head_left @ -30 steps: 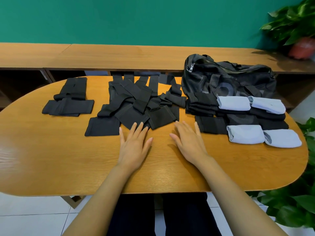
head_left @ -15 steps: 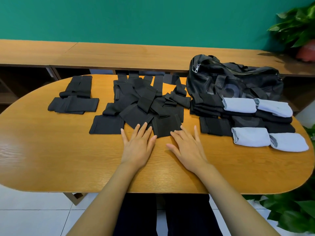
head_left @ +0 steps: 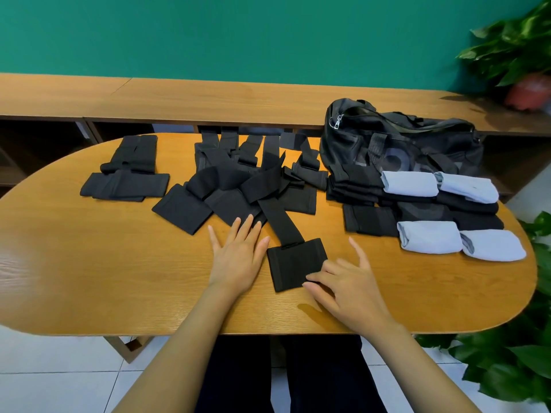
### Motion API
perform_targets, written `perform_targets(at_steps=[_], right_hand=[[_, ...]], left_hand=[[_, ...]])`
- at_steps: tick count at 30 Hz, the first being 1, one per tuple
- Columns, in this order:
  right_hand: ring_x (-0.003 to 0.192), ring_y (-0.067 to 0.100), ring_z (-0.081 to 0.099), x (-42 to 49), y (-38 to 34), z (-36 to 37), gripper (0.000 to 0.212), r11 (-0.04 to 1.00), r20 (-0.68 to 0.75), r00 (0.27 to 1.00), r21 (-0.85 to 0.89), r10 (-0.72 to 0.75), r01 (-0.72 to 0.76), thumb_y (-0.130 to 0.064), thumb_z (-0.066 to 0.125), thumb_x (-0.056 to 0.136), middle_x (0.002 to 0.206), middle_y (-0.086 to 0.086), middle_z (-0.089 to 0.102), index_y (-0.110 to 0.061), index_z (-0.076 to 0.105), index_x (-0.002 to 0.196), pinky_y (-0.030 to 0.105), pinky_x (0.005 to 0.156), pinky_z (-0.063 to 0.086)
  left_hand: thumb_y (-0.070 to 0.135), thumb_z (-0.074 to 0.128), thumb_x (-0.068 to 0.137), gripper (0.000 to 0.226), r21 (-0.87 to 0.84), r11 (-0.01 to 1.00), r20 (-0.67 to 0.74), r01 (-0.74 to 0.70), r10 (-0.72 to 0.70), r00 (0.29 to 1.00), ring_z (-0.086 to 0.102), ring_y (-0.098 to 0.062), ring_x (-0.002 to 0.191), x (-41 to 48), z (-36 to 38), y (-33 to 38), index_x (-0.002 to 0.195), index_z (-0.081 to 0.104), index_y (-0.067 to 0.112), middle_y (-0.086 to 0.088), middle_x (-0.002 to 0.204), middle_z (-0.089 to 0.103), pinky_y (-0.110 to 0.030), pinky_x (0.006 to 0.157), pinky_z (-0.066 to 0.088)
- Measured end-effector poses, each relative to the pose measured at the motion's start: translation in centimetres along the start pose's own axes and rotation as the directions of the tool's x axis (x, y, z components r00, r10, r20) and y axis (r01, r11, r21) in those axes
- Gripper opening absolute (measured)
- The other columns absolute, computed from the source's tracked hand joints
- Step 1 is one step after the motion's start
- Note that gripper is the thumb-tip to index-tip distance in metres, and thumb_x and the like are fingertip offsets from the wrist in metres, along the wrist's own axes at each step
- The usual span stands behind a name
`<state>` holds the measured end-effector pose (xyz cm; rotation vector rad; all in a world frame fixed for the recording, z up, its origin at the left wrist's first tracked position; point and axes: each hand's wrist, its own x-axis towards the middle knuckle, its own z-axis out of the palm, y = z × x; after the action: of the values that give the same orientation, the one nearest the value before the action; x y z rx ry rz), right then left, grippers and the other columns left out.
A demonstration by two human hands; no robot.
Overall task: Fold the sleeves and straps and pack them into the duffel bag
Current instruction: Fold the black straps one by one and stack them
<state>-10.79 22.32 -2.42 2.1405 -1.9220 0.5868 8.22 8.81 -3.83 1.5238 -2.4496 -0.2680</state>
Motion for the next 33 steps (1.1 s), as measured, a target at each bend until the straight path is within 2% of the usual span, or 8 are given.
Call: perform_targets(at_steps=[7,11,15,20,24,27,30,33], right_hand=[[0.106,-0.001,0.055,2.9,0.6,0.5,0.053,0.985,0.038,0.993,0.126,0.115,-0.119,-0.055,0.023,0.101,0.108,-0.019,0.065,-0.033,0.07,0.111,0.046,0.121,0.01],[0.116,0.007,0.05,7.0,1.1,1.0,0.055,0.976,0.065,0.984,0.132,0.168,-0.176,-0.054,0.022,0.098,0.116,-0.015,0.064,-0.03,0.068,0.116,0.045,0.12,0.011],[0.126,0.011,0.044,11.4,1.7,2.0,0.037,0.973,0.133,0.971,0.098,0.197,-0.211,-0.045,0.037,0.103,0.127,-0.012,0.061,-0.03,0.062,0.126,0.04,0.118,0.011],[0.133,0.013,0.039,15.7,2.2,3.2,0.036,0.972,0.18,0.963,0.084,0.203,-0.22,-0.035,0.041,0.104,0.136,-0.01,0.056,-0.03,0.052,0.138,0.04,0.12,0.013],[0.133,0.014,0.038,17.3,2.5,4.1,0.038,0.976,0.225,0.955,0.057,0.192,-0.209,-0.033,0.041,0.104,0.133,-0.008,0.058,-0.029,0.047,0.142,0.04,0.12,0.011],[0.127,0.014,0.044,17.6,2.4,4.9,0.038,0.971,0.225,0.953,0.073,0.205,-0.226,-0.037,0.045,0.103,0.127,-0.007,0.062,-0.028,0.046,0.14,0.037,0.115,0.021],[0.122,0.015,0.047,17.8,2.0,5.3,0.042,0.932,0.223,0.932,0.161,0.286,-0.325,-0.041,0.048,0.101,0.12,-0.009,0.064,-0.027,0.042,0.14,0.036,0.103,0.033],[0.119,0.016,0.049,19.0,1.2,5.8,0.044,0.819,0.231,0.889,0.35,0.395,-0.454,-0.042,0.053,0.098,0.11,-0.012,0.068,-0.026,0.041,0.138,0.04,0.1,0.034]], left_hand=[[0.051,0.023,0.102,0.053,-0.099,0.995,-0.019,0.017,-0.019,1.0,0.008,-0.011,0.15,0.2,-0.3,-0.1,0.148,0.039,0.029,0.009,0.16,0.024,-0.056,0.112,-0.021],[0.043,0.04,0.102,0.038,-0.185,0.983,-0.177,-0.004,-0.029,0.984,0.035,-0.011,0.139,1.9,-1.6,-0.4,0.13,0.059,0.027,0.009,0.139,0.054,-0.051,0.116,-0.017],[0.036,0.054,0.098,0.028,-0.172,0.983,-0.316,-0.062,0.005,0.949,0.047,-0.013,0.125,6.0,-3.6,-0.2,0.122,0.064,0.026,0.01,0.122,0.063,-0.05,0.12,-0.001],[0.03,0.053,0.099,0.035,-0.127,0.989,-0.214,-0.08,0.052,0.976,0.039,-0.017,0.132,11.8,-5.2,0.4,0.134,0.055,0.025,0.006,0.133,0.058,-0.049,0.12,0.002],[0.03,0.05,0.101,0.048,-0.032,0.991,-0.035,-0.133,0.132,0.991,0.024,-0.017,0.145,15.1,-5.3,1.6,0.147,0.039,0.023,0.002,0.141,0.052,-0.055,0.112,-0.021],[0.031,0.055,0.098,0.035,0.041,0.981,-0.12,-0.188,0.191,0.974,0.039,-0.012,0.134,16.4,-5.3,1.5,0.133,0.058,0.027,0.004,0.12,0.063,-0.053,0.11,-0.026],[0.029,0.061,0.094,0.019,-0.145,0.97,-0.264,-0.196,0.153,0.952,0.047,-0.009,0.12,17.0,-5.7,0.4,0.111,0.07,0.027,0.014,0.099,0.06,-0.046,0.112,-0.026],[0.026,0.061,0.094,0.01,-0.312,0.941,-0.283,-0.134,0.043,0.958,0.054,-0.01,0.107,17.2,-6.3,-1.3,0.102,0.068,0.027,0.018,0.091,0.058,-0.049,0.114,-0.022]])
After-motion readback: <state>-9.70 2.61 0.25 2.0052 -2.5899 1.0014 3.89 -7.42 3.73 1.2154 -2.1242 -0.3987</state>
